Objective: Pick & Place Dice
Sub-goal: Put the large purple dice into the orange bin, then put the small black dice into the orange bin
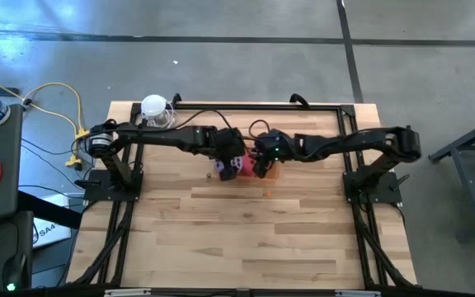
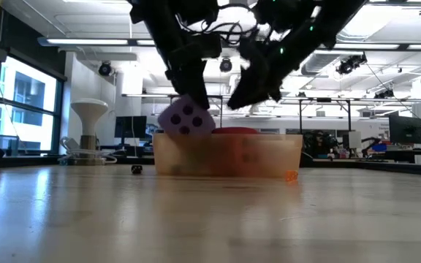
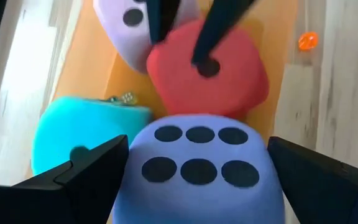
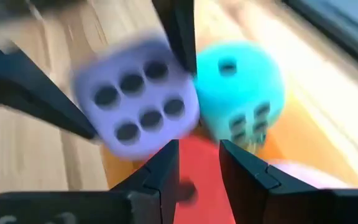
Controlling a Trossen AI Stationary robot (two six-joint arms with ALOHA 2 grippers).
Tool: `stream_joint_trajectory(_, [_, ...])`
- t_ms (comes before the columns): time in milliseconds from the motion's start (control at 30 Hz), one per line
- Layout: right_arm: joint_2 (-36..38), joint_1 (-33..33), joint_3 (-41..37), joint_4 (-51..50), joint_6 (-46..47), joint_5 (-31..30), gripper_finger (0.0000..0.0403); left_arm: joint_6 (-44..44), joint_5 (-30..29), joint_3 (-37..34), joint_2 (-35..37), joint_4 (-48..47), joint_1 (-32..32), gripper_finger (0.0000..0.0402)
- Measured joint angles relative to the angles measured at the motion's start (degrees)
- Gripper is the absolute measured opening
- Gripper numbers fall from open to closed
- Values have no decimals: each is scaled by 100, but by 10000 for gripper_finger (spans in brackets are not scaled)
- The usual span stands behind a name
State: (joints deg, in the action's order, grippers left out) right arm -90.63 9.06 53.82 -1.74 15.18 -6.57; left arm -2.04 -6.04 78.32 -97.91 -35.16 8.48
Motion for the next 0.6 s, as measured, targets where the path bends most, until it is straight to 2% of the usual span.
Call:
stream_joint_trajectory(100, [178, -7, 24, -202, -40, -180, 97, -161, 2, -52, -7, -20, 25, 369])
stream_joint_trajectory(367, [214, -4, 11, -521, -35, -188, 62, -228, -9, -52, -9, 165, 25, 366])
stream_joint_trajectory(600, [214, -4, 11, -552, -30, -188, 53, -267, -7, -55, 74, 226, 25, 366])
